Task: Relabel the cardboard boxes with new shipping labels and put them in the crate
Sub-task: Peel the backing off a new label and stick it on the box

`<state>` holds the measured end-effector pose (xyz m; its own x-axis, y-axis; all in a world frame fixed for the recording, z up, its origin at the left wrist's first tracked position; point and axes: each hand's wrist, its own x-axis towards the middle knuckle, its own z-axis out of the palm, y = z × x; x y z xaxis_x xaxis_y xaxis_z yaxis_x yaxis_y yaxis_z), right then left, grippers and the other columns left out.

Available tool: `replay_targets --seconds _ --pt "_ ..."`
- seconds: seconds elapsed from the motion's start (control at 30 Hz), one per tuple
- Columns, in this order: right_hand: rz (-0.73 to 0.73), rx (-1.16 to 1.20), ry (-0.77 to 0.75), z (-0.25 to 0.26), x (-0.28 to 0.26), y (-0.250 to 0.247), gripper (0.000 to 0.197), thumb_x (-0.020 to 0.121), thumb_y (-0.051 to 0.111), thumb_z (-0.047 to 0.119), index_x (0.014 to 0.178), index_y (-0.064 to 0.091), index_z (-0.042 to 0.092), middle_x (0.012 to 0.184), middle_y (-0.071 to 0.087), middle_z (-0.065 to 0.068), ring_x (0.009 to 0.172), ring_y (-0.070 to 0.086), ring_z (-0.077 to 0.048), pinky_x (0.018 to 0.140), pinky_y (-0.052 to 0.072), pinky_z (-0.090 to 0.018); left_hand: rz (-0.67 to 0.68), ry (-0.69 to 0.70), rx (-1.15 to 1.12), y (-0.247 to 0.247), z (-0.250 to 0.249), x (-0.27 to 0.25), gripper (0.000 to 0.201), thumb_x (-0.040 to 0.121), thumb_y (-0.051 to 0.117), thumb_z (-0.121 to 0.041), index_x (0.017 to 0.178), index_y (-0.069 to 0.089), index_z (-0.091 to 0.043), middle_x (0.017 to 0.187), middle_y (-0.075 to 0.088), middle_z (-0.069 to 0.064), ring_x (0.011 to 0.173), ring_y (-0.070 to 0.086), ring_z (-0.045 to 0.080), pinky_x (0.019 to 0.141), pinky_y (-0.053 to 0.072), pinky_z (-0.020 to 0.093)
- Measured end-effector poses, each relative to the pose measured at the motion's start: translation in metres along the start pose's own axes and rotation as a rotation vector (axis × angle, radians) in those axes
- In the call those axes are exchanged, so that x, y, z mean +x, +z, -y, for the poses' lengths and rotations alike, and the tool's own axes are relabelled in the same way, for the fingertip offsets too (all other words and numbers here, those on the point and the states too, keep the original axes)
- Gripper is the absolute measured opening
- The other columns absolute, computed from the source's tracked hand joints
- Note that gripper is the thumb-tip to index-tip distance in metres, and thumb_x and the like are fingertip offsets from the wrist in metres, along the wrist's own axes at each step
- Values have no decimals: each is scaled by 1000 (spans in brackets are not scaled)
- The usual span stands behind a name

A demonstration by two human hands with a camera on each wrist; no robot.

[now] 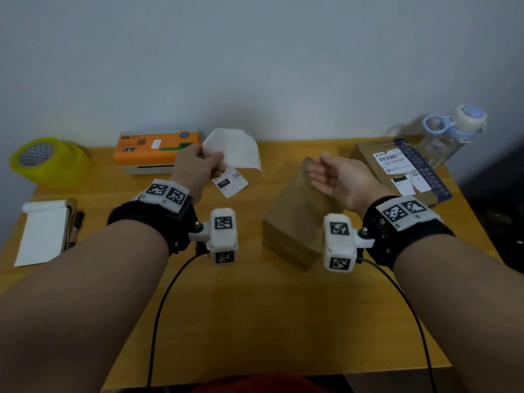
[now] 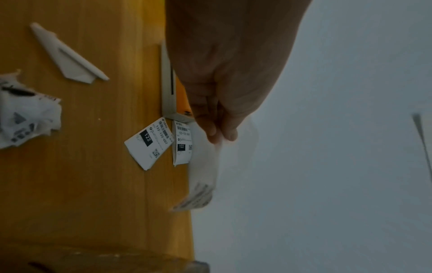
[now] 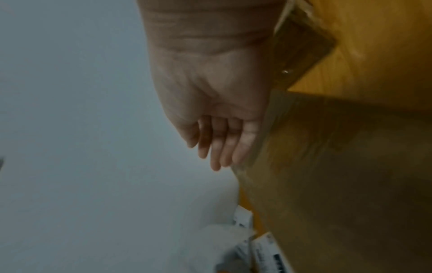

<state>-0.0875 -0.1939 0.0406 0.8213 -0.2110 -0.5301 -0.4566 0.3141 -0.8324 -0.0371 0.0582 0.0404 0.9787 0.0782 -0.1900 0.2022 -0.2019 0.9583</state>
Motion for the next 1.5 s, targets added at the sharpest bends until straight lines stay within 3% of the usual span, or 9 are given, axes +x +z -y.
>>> replay_targets --seconds 0.17,0.3,0.47,0.63,0.7,0.83,1.0,1.17,1.5 --pt "132 -10 125 -14 -2 15 56 91 57 40 131 45 4 122 57 -20 108 57 -28 87 52 -35 79 56 -98 17 -7 -6 16 90 60 -10 103 54 -2 77 60 6 61 60 9 60 53 17" --pt "224 -49 221 -14 -4 21 77 79 59 63 129 46 7 124 58 -15 109 60 -24 89 53 -37 107 47 -207 26 -11 -9 11 91 59 -10 100 56 -5 78 61 5 62 59 8 60 53 16" --pt "50 162 -28 -8 -4 28 37 85 67 36 111 56 12 104 67 -6 98 65 -19 89 53 -36 156 32 -233 32 -10 -13 5 91 59 -8 93 55 -9 76 61 7 61 60 9 61 54 17" --pt "-76 19 -205 1 -7 26 12 83 72 19 83 65 10 64 65 3 61 62 -12 62 51 -25 132 32 -171 29 -5 -13 6 90 60 -10 91 54 -11 76 61 7 61 58 11 58 53 18" --pt "-89 -54 -250 3 -9 27 17 81 74 22 88 67 7 67 66 1 63 63 -14 62 53 -29 77 30 -76 28 -3 -11 9 89 63 -13 85 55 -13 77 60 8 61 57 14 54 51 21" --pt "-102 -86 -307 7 -11 33 10 81 74 19 78 67 11 74 69 -2 66 65 -15 66 55 -29 -1 -30 -16 28 -2 -7 12 85 67 -15 78 57 -15 87 64 11 82 63 28 76 55 43" --pt "-142 -44 -313 7 -14 36 14 79 76 15 70 65 11 61 68 2 53 64 -11 56 53 -23 -41 -127 -20 23 -3 -6 16 82 71 -13 73 59 -9 77 63 4 60 64 13 55 55 23" --pt "-144 -7 -277 6 -13 36 23 75 79 16 89 69 1 76 71 -8 63 69 -19 59 54 -26 -1 -281 29 14 -3 -1 26 81 72 -25 72 49 -19 76 54 -2 72 56 17 82 48 31" --pt "-196 1 -309 7 -18 37 13 74 79 14 77 69 7 74 71 -8 67 70 -23 61 57 -30 -174 -334 122 13 -2 -4 33 83 71 -25 66 45 -13 82 53 3 86 49 21 76 40 28"
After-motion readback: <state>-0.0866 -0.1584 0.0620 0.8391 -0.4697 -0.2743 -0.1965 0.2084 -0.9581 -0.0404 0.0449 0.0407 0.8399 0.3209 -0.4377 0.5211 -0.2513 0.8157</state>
